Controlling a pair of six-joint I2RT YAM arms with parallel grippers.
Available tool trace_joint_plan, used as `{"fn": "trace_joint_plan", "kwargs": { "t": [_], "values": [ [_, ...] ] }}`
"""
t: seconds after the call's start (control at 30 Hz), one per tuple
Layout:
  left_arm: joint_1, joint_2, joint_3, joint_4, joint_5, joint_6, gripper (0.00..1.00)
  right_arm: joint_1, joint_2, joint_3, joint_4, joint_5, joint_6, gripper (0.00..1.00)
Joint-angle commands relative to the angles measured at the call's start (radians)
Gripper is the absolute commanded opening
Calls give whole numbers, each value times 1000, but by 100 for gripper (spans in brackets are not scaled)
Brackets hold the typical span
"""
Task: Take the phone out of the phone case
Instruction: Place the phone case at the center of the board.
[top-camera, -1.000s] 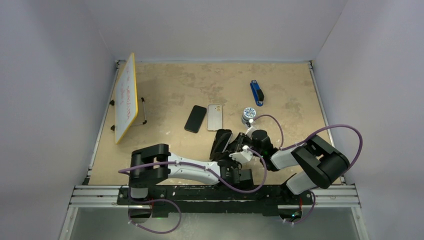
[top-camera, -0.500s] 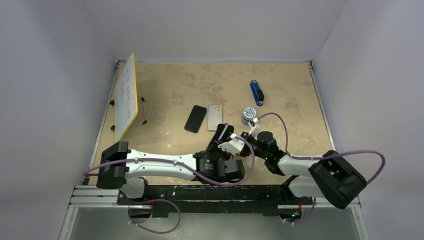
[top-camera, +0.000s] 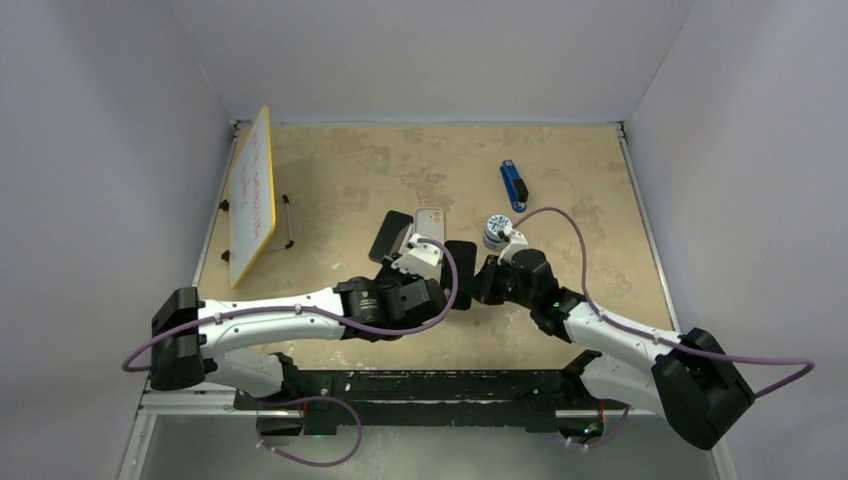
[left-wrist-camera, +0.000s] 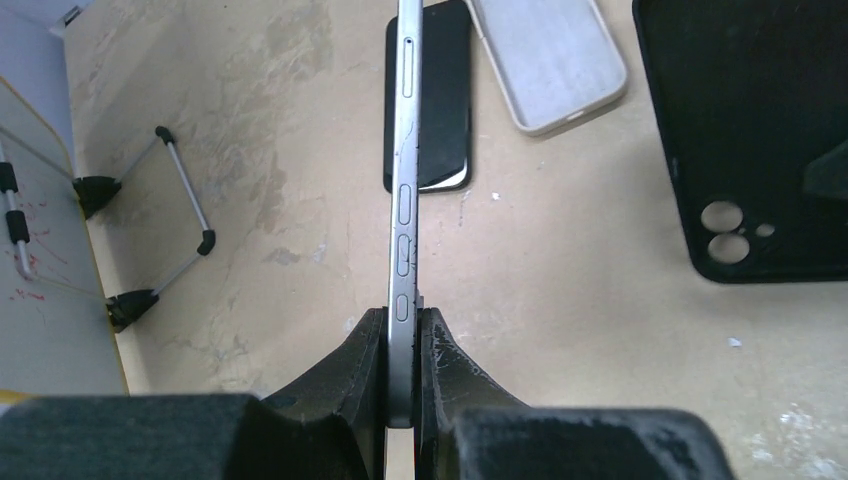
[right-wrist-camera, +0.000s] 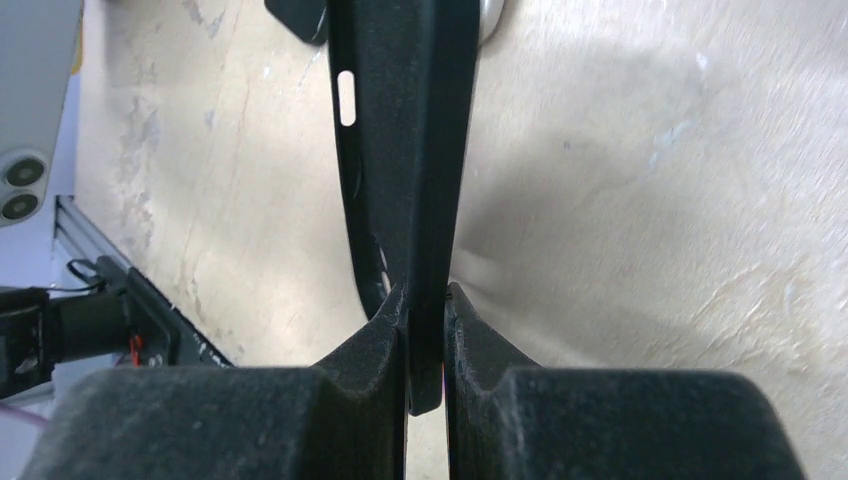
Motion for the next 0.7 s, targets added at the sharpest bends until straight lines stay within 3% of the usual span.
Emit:
{"fn": "trace_joint_plan", "kwargs": {
  "t": [0.0,0.33,0.5,0.67],
  "values": [
    [36,-88,-65,104,-24,39,0,-12,49,146,-145,58,-132,0],
    [68,-211,-175,220,-49,101,0,-11,229,323,-402,-148,-397,0],
    [69,-224,-200,273,-71,114,0,-11,268,366,-528,-180,-473,0],
    [74,-216,-226,330,-78,133,0,-10,316,423,-610,-145,-492,9]
  ]
}}
